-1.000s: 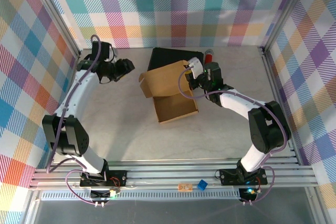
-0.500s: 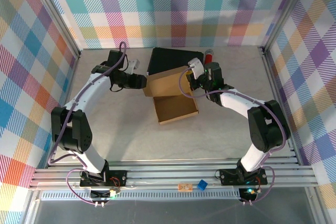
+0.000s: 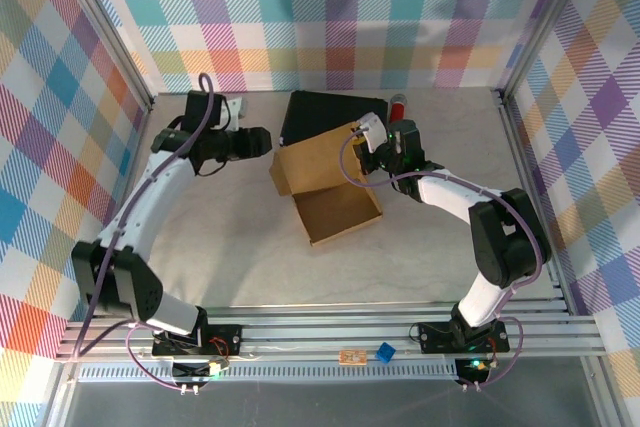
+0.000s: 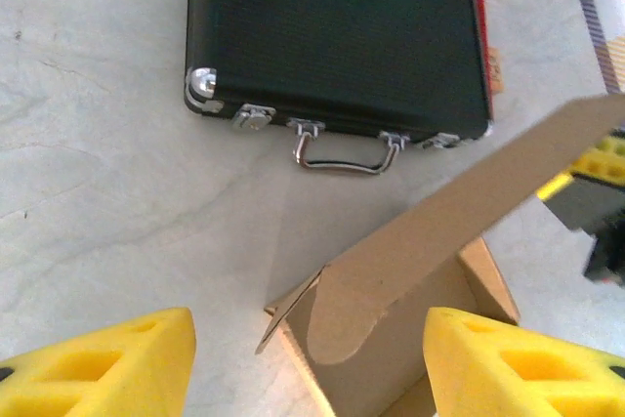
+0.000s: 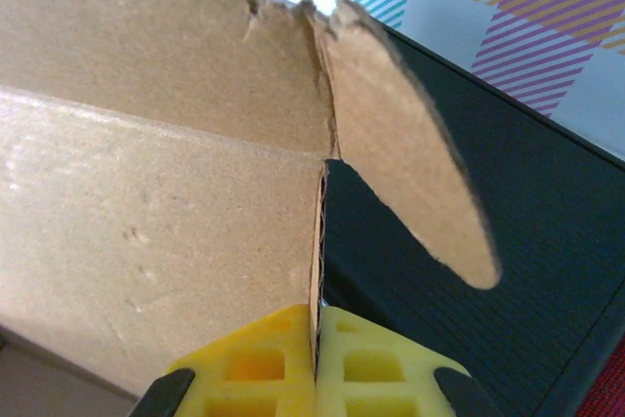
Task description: Fold the paper box
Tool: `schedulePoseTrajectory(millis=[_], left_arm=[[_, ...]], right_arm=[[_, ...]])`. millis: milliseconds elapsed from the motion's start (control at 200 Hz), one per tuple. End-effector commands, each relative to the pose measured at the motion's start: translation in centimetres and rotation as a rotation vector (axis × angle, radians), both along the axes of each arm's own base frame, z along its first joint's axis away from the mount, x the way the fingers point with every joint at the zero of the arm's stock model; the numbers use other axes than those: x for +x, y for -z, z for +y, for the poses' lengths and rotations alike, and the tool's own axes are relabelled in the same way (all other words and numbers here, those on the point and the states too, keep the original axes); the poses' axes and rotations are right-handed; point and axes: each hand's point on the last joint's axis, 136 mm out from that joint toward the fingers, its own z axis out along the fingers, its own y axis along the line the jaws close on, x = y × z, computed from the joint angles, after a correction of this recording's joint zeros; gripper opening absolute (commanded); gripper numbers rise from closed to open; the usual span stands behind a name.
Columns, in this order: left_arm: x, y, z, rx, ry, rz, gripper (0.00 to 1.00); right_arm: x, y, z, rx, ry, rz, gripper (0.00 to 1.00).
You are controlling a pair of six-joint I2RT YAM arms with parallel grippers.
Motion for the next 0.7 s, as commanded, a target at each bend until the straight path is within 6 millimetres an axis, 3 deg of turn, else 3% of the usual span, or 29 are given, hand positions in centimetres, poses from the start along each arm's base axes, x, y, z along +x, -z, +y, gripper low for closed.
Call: schedulePoseTrajectory(millis=[0, 145, 165, 235, 430, 575, 695], left_arm=[[-2.0, 2.8, -0.5, 0.049, 0.090, 0.047, 0.62], [-3.1, 5.0, -2.1, 0.102, 0.195, 0.024, 0.64], [-3.2, 5.2, -2.3, 0.105, 0.204, 0.020, 0.70], [-3.6, 5.8, -2.9, 0.117, 0.232, 0.016, 0.71], [-4.7, 7.9, -2.9, 0.136, 0.229, 0.035, 0.73], [-3.4, 9.4, -2.7, 0.171, 0.206, 0.046, 0.72], [-1.8, 9.8, -3.8, 0.148, 0.209, 0.050, 0.66]], right_arm=[[0.3, -0.3, 0.7, 0.001, -0.039, -0.007, 0.00], [0.4, -0.2, 0.8, -0.001, -0.042, 0.005, 0.00], [0.4, -0.1, 0.8, -0.002, -0.043, 0.009, 0.00], [0.4, -0.1, 0.9, -0.004, -0.046, 0.016, 0.00], [0.3, -0.1, 0.8, -0.008, -0.046, 0.022, 0.00], [0.2, -0.3, 0.8, -0.006, -0.046, 0.020, 0.00], [0.3, -0.3, 0.8, -0.002, -0.043, 0.027, 0.00]])
